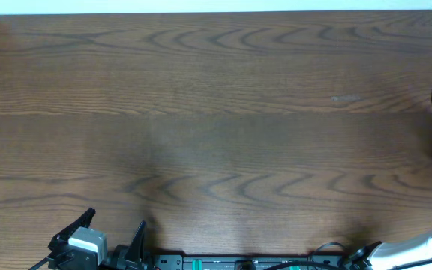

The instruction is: Untangle cables

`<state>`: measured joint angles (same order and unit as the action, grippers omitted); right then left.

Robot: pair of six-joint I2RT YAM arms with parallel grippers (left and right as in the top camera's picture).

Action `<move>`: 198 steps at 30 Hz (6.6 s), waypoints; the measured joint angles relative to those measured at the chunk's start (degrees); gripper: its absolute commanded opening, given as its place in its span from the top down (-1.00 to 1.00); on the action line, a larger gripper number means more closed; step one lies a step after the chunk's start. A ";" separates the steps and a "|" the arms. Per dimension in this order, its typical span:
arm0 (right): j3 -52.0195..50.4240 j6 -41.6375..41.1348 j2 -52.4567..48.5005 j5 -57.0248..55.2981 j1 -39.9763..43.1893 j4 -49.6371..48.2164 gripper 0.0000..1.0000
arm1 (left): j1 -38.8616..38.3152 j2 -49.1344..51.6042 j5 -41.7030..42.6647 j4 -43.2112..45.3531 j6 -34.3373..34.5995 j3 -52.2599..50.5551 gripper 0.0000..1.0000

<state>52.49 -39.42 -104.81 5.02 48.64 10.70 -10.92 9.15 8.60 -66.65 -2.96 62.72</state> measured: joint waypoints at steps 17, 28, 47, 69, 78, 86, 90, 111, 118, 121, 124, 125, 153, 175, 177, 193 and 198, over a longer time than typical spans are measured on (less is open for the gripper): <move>-0.68 11.15 -0.74 13.57 -20.65 -7.37 -0.75 | 0.00 0.00 0.00 -0.02 0.00 0.00 -0.87; -5.27 28.35 6.93 29.03 -32.02 -6.69 -0.99 | 0.00 0.00 -0.48 0.74 0.00 0.00 -0.87; -4.28 38.64 77.57 29.07 -39.39 18.64 -0.99 | 0.00 0.00 -2.14 5.60 0.00 0.00 -0.87; -4.55 34.88 97.26 20.41 -39.39 33.88 -0.99 | 0.00 0.00 -2.14 4.33 -0.57 -0.02 -0.87; -3.98 34.67 104.50 21.51 -39.39 35.60 -0.99 | 0.00 0.00 -2.14 4.00 -1.75 -0.02 -0.87; -4.55 38.14 104.50 23.12 -39.39 30.93 -0.99 | 0.00 0.00 -2.14 3.87 -1.77 -0.02 -0.87; -7.72 41.20 104.50 22.29 -39.39 17.88 -0.99 | 0.00 0.00 -2.14 3.87 -1.79 -0.02 -0.87; -49.79 30.25 104.32 16.17 -39.39 -43.43 -0.99 | 0.00 0.00 -2.14 3.85 -1.79 -0.02 -0.87; -52.13 28.65 104.35 12.94 -39.39 -40.46 -0.98 | 0.00 0.00 -2.14 3.82 -1.79 -0.02 -0.87; -52.13 28.30 104.32 11.15 -39.39 -34.99 -0.99 | 0.00 0.00 -2.14 3.82 -1.79 -0.02 -0.87; -52.13 28.28 104.30 9.92 -39.39 -28.65 -0.99 | 0.00 0.00 -2.14 3.82 -1.79 -0.02 -0.87; -52.13 28.28 104.30 9.66 -39.39 -26.88 -0.98 | 0.00 0.00 -2.14 3.82 -1.79 -0.02 -0.87; -52.13 28.26 104.21 9.05 -39.39 -7.89 -0.98 | 0.00 0.00 -2.14 3.39 -1.79 -0.02 -0.87; -52.13 28.26 104.21 9.05 -39.41 -7.91 -0.99 | 0.00 0.00 -2.14 2.56 -1.79 -0.02 -0.89; -52.13 28.26 104.24 9.01 -39.63 -7.91 -0.99 | 0.00 0.00 -2.14 2.56 -1.79 -0.02 -0.89; -52.13 28.26 104.24 8.66 -55.63 -7.89 -0.99 | 0.00 0.00 -2.14 2.56 -1.79 -0.02 -0.89; -52.13 28.26 104.24 8.63 -55.95 -7.89 -0.99 | 0.00 0.00 -2.14 2.56 -1.79 -0.02 -0.89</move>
<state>0.36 -11.16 -0.58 13.65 -7.31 2.81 -10.92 9.15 6.46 -64.10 -4.75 62.70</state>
